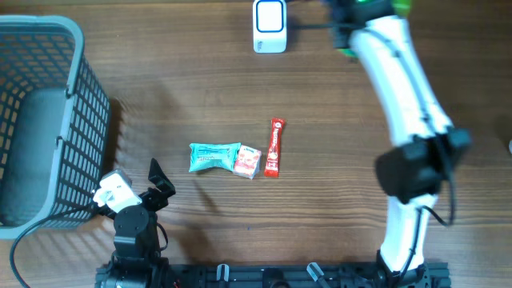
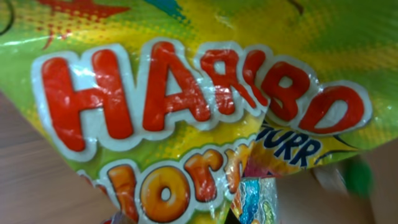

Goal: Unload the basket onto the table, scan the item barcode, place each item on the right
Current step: 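Carry the Haribo bag to the right table edge and release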

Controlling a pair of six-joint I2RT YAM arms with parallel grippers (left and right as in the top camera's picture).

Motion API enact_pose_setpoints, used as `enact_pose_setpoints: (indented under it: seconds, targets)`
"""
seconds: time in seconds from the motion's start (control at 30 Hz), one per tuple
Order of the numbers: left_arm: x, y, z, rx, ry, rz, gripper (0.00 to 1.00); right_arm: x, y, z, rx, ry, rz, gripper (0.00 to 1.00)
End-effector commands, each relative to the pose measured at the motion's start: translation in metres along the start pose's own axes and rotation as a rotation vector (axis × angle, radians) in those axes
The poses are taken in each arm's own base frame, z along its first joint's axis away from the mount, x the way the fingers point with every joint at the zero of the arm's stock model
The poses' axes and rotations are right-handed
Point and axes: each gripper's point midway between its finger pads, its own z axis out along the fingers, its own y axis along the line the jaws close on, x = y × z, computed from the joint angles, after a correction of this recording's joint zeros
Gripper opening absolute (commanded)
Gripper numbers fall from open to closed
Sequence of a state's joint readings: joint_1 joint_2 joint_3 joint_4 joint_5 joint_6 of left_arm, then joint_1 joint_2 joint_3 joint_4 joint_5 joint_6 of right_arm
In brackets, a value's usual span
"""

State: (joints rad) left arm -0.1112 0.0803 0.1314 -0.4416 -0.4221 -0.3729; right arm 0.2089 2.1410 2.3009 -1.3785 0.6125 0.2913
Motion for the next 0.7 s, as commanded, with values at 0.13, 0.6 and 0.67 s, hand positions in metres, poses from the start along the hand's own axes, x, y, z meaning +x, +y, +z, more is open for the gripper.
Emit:
enact_pose_setpoints:
  seconds: [0.13,0.6,0.67]
  targets:
    - [-0.001,0.001,0.0,-0.006,-0.009,-0.002,1.0,0.024,-0.159,0.147,0.089,0.149,0.46,0.04]
    - [-0.001,0.001,0.0,-0.006,-0.009,-0.002,1.0,0.04,-0.239,0.185,-0.009,0.137,0.728,1.0]
    - [-0.001,0.001,0.0,-0.006,-0.009,-0.002,1.0,0.004,-0.211,0.132,-0.228,0.052,0.725,1.0]
